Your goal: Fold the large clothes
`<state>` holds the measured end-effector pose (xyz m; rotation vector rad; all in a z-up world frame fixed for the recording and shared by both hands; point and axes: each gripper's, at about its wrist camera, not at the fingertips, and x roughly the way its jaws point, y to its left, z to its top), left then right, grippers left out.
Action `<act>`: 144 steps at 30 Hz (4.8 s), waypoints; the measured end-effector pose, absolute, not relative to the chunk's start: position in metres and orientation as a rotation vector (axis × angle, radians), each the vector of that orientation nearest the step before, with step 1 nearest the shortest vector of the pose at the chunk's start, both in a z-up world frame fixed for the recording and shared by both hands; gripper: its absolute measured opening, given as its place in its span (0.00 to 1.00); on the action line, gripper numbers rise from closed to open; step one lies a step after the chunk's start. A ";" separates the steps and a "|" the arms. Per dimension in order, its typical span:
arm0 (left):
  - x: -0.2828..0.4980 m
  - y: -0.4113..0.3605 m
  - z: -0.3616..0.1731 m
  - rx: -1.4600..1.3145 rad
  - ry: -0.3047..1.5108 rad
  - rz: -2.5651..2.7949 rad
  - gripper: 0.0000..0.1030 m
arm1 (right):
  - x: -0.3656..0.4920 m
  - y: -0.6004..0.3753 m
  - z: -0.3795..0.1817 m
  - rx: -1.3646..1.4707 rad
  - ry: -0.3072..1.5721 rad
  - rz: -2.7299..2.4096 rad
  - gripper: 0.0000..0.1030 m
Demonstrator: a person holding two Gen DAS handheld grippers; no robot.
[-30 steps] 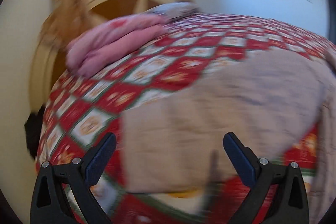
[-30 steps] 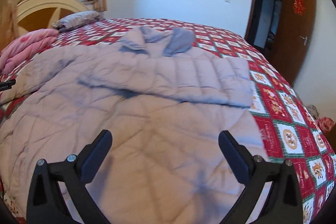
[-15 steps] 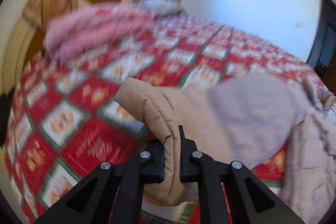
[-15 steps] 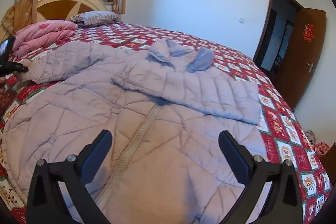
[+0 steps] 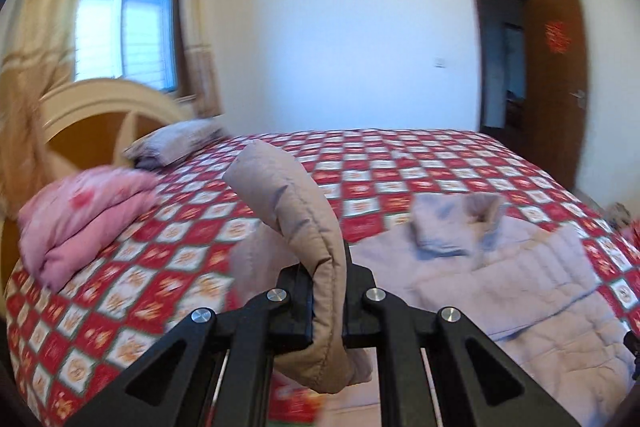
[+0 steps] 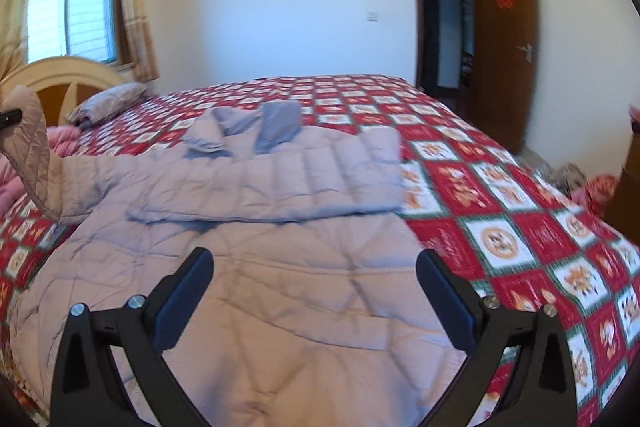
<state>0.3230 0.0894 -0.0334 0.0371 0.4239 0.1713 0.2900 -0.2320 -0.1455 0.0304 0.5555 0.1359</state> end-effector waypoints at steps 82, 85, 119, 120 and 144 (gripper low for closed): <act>0.499 0.094 -0.236 -0.262 0.865 0.227 0.98 | 0.446 -0.136 -0.211 0.047 0.833 0.195 0.51; 0.498 0.091 -0.236 -0.244 0.866 0.240 0.99 | 0.446 -0.134 -0.213 0.034 0.835 0.187 0.51; 0.461 0.108 -0.176 -0.201 0.728 0.214 0.99 | 0.433 -0.128 -0.187 -0.031 0.791 0.156 0.58; 0.461 0.114 -0.167 -0.218 0.694 0.218 0.99 | 0.430 -0.128 -0.177 -0.019 0.758 0.146 0.58; 0.542 0.129 -0.237 -0.240 0.875 0.338 0.99 | 0.480 -0.037 -0.216 -0.104 0.824 0.324 0.47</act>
